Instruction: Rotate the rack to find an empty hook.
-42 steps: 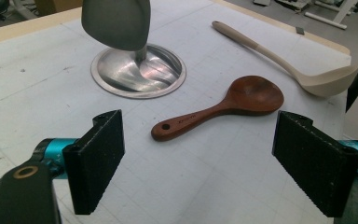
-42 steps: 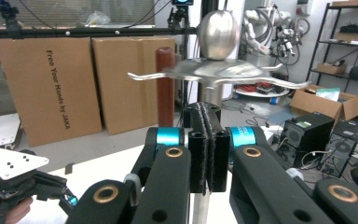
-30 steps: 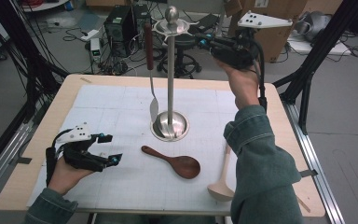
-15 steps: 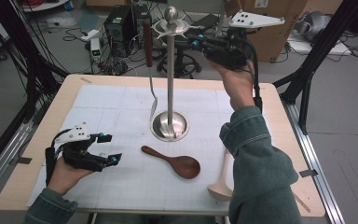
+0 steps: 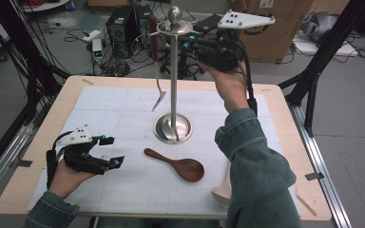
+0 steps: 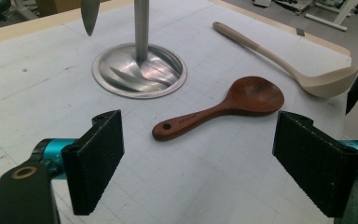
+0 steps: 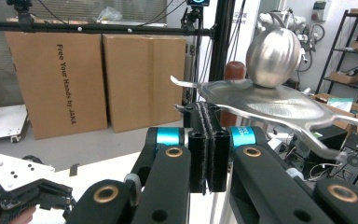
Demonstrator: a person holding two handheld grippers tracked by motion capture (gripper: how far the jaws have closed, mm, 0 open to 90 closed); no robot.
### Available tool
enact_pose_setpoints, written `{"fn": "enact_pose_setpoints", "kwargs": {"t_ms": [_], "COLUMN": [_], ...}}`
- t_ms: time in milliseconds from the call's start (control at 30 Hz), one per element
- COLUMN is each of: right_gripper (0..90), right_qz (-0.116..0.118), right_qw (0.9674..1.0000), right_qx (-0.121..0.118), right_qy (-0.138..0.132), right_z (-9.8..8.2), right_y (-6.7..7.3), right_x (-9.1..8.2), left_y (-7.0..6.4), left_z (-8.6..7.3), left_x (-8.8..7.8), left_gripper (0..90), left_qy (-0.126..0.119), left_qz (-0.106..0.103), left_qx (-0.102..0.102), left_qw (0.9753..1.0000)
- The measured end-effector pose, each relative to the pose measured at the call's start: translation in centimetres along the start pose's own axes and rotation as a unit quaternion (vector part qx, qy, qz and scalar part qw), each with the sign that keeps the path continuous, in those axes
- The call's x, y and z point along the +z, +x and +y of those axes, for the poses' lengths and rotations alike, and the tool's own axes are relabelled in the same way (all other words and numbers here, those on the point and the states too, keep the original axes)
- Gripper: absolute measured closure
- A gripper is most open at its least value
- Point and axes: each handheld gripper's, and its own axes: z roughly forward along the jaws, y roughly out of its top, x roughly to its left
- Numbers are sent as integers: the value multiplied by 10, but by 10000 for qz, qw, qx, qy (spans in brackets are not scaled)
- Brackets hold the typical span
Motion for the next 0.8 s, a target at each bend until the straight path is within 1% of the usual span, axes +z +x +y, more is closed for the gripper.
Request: {"fn": "enact_pose_setpoints", "kwargs": {"t_ms": [200,533,667,800], "right_gripper": [897,898,898,897], "right_qz": [34,42,59,79], "right_qw": [10000,10000,10000,10000], "right_qx": [-18,-20,-8,-13], "right_qy": [14,18,14,27], "right_z": [2,3,3,4], "right_y": [4,7,8,7], "right_x": [8,17,19,17], "left_y": [0,0,0,0], "left_z": [0,0,0,0], "left_x": [0,0,0,0], "left_gripper": [171,170,168,166], "left_qy": [3,11,12,15], "left_qz": [-1,-9,-12,-7], "left_qx": [-2,0,-3,0], "left_qw": [10000,10000,10000,10000]}}
